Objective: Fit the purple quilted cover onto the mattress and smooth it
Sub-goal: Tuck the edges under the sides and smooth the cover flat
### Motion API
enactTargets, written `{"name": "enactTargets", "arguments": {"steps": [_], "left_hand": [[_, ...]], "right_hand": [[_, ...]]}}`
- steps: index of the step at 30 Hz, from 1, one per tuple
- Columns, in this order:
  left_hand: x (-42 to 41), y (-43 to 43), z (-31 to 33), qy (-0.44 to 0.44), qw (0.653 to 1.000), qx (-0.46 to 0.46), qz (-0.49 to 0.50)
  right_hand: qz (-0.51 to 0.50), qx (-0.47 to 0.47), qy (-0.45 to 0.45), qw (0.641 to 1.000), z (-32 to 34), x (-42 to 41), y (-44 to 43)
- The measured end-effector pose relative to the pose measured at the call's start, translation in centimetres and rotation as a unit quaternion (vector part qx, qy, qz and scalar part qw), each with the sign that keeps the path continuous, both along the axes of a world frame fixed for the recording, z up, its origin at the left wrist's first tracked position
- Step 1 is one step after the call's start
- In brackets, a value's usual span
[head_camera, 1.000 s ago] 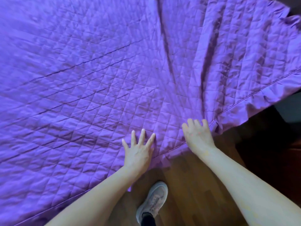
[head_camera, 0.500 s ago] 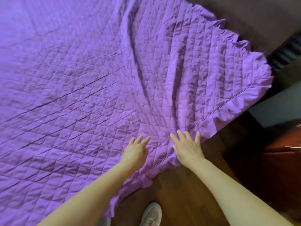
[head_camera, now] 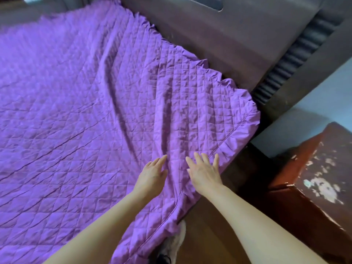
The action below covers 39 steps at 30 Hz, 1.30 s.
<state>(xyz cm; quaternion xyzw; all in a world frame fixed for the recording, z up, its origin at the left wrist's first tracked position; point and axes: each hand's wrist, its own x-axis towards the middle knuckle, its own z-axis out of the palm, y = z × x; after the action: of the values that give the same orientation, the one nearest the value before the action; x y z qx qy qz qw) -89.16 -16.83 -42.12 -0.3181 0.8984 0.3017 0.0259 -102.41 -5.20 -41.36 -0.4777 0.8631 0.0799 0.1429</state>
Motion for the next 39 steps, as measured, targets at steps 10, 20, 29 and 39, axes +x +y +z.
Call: {"name": "enactTargets", "arguments": {"steps": [10, 20, 29, 39], "left_hand": [[-10.1, -2.4, -2.1, -0.005, 1.0, 0.012, -0.02], [-17.8, 1.3, -6.7, -0.01, 0.996, -0.008, -0.093], [-24.4, 3.3, -7.8, 0.042, 0.977, -0.182, -0.1], [-27.2, 5.2, -10.6, -0.188, 0.977, -0.089, -0.039]], "right_hand": [[-0.09, 0.015, 0.008, 0.996, -2.1, -11.1, -2.1], [-0.189, 0.018, 0.047, 0.981, -5.0, -19.7, -0.2], [-0.066, 0.064, 0.109, 0.99, -6.7, -29.0, 0.6], [0.137, 0.184, 0.214, 0.95, -8.5, -35.4, -1.6]]}}
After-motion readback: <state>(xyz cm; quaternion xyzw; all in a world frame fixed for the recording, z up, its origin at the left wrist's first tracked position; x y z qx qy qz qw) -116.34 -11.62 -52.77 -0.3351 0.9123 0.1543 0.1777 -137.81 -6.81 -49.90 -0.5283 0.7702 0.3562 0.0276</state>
